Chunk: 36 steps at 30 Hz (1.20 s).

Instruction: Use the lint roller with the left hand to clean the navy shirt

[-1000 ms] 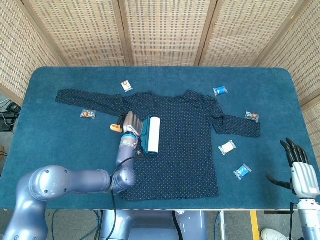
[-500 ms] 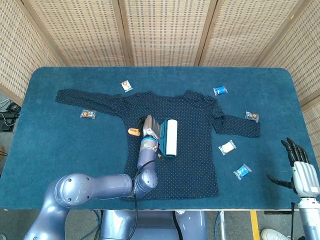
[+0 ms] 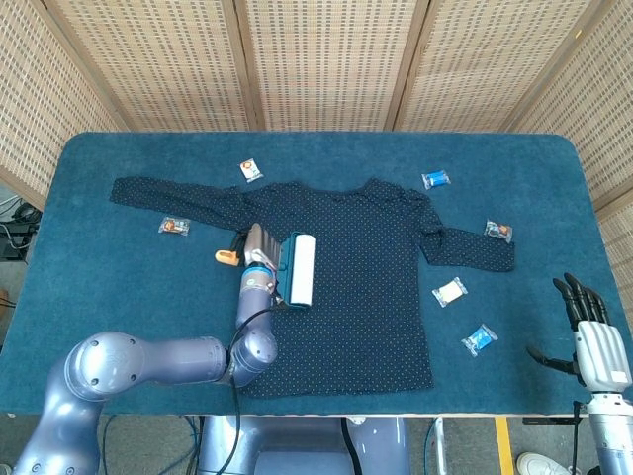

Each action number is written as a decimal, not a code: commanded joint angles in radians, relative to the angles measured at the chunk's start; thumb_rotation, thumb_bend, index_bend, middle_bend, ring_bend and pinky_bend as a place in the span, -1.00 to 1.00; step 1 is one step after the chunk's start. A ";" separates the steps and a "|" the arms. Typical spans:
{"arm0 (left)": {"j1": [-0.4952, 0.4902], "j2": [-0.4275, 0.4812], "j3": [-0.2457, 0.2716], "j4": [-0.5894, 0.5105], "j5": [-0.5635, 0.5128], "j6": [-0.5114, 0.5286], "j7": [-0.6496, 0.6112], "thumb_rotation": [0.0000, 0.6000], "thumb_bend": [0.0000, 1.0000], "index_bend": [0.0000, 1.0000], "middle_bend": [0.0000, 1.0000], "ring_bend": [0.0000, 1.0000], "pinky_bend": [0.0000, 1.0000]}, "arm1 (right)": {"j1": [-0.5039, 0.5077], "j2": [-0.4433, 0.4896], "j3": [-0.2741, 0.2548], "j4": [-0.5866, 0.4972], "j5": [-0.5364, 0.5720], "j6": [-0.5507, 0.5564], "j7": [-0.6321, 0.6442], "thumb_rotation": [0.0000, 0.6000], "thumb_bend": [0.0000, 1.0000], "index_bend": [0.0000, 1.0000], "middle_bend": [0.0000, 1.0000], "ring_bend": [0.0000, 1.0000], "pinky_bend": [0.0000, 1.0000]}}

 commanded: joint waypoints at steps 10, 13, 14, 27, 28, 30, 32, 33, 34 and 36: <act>0.150 0.150 0.103 -0.105 0.099 -0.024 -0.099 1.00 0.89 0.76 0.66 0.45 0.39 | 0.007 -0.012 -0.014 -0.015 -0.024 0.001 -0.048 1.00 -0.73 -0.91 -1.00 -1.00 -1.00; 0.161 0.155 0.104 -0.104 0.114 -0.041 -0.117 1.00 0.90 0.76 0.66 0.45 0.39 | 0.009 -0.015 -0.015 -0.017 -0.025 -0.001 -0.056 1.00 -0.73 -0.91 -1.00 -1.00 -1.00; 0.162 0.153 0.104 -0.103 0.118 -0.045 -0.120 1.00 0.90 0.76 0.66 0.45 0.39 | 0.009 -0.015 -0.015 -0.017 -0.025 -0.001 -0.057 1.00 -0.73 -0.91 -1.00 -1.00 -1.00; 0.099 0.048 0.057 -0.043 0.120 -0.053 -0.099 1.00 0.90 0.76 0.66 0.45 0.39 | 0.011 -0.014 -0.010 -0.009 -0.008 -0.011 -0.044 1.00 -0.73 -0.90 -1.00 -1.00 -1.00; 0.092 0.039 0.052 -0.037 0.116 -0.053 -0.094 1.00 0.90 0.76 0.66 0.45 0.39 | 0.011 -0.014 -0.010 -0.008 -0.007 -0.013 -0.042 1.00 -0.73 -0.90 -1.00 -1.00 -1.00; 0.074 0.016 0.037 -0.023 0.103 -0.050 -0.079 1.00 0.90 0.76 0.66 0.45 0.39 | 0.012 -0.014 -0.009 -0.006 -0.005 -0.015 -0.037 1.00 -0.73 -0.90 -1.00 -1.00 -1.00; 0.058 -0.001 0.020 -0.013 0.093 -0.050 -0.069 1.00 0.90 0.76 0.66 0.45 0.39 | 0.012 -0.014 -0.009 -0.004 -0.003 -0.016 -0.035 1.00 -0.73 -0.90 -1.00 -1.00 -1.00; 0.048 -0.009 0.012 -0.008 0.089 -0.047 -0.061 1.00 0.90 0.76 0.66 0.45 0.39 | 0.012 -0.015 -0.009 -0.003 -0.002 -0.017 -0.037 1.00 -0.73 -0.90 -1.00 -1.00 -1.00; 0.037 -0.016 0.005 -0.002 0.087 -0.044 -0.053 1.00 0.90 0.76 0.66 0.45 0.39 | 0.013 -0.015 -0.009 -0.002 -0.001 -0.018 -0.038 1.00 -0.73 -0.90 -1.00 -1.00 -1.00; 0.013 -0.033 -0.015 0.009 0.083 -0.037 -0.037 1.00 0.90 0.76 0.66 0.45 0.39 | 0.014 -0.015 -0.009 -0.002 0.000 -0.021 -0.034 1.00 -0.73 -0.90 -1.00 -1.00 -1.00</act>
